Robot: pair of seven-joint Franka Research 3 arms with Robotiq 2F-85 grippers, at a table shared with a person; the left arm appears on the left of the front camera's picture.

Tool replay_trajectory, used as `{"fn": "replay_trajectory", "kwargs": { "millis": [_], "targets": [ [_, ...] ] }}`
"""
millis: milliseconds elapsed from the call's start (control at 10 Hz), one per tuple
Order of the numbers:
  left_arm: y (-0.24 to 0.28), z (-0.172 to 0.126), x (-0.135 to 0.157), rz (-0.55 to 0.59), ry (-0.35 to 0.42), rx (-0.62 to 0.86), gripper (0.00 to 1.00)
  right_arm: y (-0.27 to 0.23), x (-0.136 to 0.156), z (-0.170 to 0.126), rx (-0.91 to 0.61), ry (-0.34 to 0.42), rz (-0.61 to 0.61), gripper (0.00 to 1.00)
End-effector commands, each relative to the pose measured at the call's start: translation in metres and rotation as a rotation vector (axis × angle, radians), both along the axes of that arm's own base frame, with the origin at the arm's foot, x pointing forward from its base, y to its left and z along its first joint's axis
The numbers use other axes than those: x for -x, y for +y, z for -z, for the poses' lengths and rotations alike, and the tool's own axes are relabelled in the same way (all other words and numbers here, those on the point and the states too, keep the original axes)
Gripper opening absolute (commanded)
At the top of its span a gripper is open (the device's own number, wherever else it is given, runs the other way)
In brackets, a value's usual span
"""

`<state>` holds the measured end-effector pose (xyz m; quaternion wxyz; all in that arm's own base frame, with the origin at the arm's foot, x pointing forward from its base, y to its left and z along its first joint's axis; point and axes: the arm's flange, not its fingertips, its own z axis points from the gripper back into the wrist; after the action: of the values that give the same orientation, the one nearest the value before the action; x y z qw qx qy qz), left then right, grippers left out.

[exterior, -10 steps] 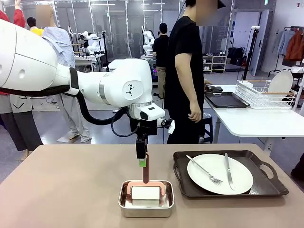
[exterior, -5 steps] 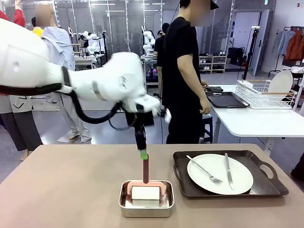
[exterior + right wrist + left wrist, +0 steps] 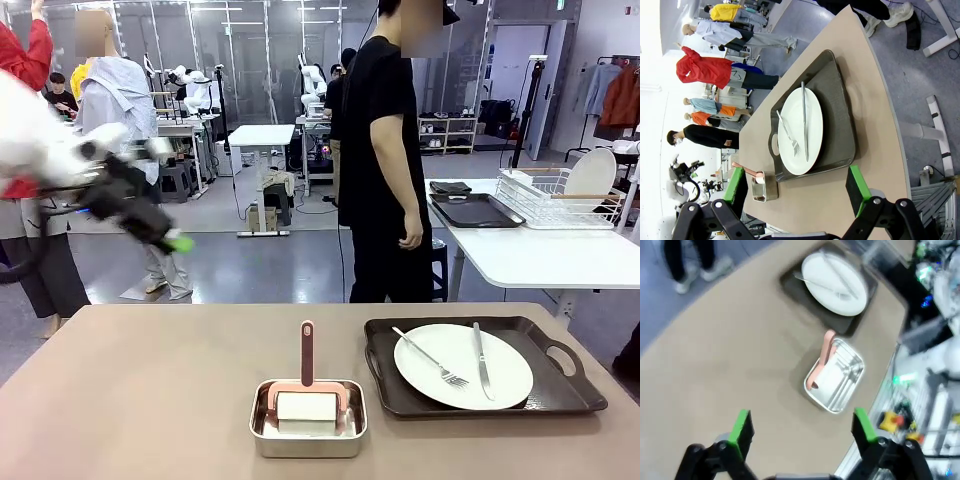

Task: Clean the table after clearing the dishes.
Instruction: When the right (or left) Handle tray is removed, use the right hand (or left hand) to clean the right (or left) side of the table with the Lint Roller.

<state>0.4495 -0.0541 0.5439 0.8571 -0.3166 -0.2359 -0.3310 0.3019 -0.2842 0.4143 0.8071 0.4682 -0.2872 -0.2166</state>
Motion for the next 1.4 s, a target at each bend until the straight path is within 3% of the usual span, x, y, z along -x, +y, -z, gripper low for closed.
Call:
{"fn": "replay_trajectory", "kwargs": {
  "millis": [0,100,300,400,600,900,1000,1300],
  "targets": [
    [0.076,0.027,0.059,-0.213,-0.048,0.162,1.0,0.002,0.004,0.0,0.009,-0.004,-0.012,1.0],
    [0.115,0.034,0.085,-0.328,-0.091,0.201,1.0,0.002,0.004,0.0,0.009,-0.004,-0.012,1.0],
    [0.172,0.054,0.135,-0.53,-0.104,0.264,1.0,0.002,0.004,0.0,0.009,-0.004,-0.012,1.0],
    [0.189,0.061,0.156,-0.591,-0.135,0.306,1.0,0.002,0.004,0.0,0.009,-0.004,-0.012,1.0],
    [0.206,0.076,0.179,-0.689,-0.122,0.298,1.0,0.002,0.004,0.0,0.009,-0.004,-0.012,1.0],
    [0.205,0.08,0.174,-0.73,-0.163,0.3,1.0,0.002,0.004,0.0,0.009,-0.004,-0.012,1.0],
    [0.246,0.049,0.157,-0.689,-0.111,0.29,1.0,0.002,0.004,0.0,0.009,-0.004,-0.012,1.0],
    [0.246,0.049,0.157,-0.689,-0.111,0.29,1.0,0.002,0.004,0.0,0.009,-0.004,-0.012,1.0]
  ]
}}
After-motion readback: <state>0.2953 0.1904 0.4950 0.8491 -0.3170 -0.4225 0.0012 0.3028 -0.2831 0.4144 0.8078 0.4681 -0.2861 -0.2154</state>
